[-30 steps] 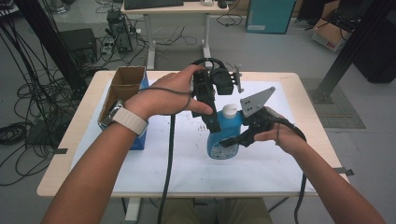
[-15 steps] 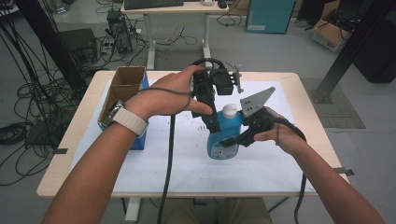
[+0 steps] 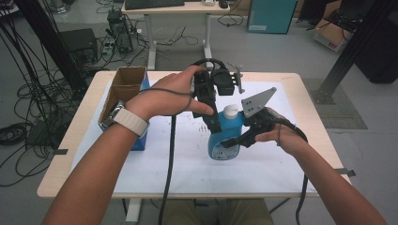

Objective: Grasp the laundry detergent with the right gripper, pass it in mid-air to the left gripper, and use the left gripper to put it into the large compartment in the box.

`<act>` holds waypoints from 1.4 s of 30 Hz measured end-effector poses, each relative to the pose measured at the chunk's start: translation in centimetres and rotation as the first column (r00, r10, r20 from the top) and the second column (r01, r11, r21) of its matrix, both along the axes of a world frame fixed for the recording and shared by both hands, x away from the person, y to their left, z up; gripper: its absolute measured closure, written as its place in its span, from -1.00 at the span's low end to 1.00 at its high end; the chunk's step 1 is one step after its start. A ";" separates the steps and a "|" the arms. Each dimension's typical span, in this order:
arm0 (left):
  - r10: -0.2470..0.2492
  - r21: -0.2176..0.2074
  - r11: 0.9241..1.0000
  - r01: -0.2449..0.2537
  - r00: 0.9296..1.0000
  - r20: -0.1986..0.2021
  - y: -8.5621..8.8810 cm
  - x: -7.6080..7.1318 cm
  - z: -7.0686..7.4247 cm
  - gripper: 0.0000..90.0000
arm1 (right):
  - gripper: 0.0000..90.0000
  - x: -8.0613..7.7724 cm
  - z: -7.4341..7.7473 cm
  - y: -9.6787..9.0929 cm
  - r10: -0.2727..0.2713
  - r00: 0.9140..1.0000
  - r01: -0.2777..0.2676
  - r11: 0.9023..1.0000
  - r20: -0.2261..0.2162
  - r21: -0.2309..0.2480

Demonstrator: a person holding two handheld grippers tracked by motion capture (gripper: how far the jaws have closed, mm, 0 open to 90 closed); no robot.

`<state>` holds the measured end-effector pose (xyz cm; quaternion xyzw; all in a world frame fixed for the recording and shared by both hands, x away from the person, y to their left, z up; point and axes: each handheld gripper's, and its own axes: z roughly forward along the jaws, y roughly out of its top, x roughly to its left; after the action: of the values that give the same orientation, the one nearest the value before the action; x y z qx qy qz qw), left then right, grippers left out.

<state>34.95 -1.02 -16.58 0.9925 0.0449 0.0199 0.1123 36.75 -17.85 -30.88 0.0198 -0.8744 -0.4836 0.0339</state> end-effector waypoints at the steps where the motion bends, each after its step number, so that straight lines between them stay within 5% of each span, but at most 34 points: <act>1: 0.000 0.000 1.000 0.000 1.000 -0.001 0.0 0.0 0.0 -0.87 | -0.03 0.0 0.0 0.0 0.001 1.000 -0.001 1.000 0.000 0.000; 42: 0.011 -0.003 1.000 -0.011 1.000 -0.020 -1.8 0.4 -1.6 -0.88 | -0.03 -0.3 0.2 0.2 0.006 1.000 -0.006 1.000 -0.007 0.002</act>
<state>35.32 -2.85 -18.20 0.9922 0.0516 0.0103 0.1134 36.48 -17.65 -30.70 0.0207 -0.8737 -0.4846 0.0382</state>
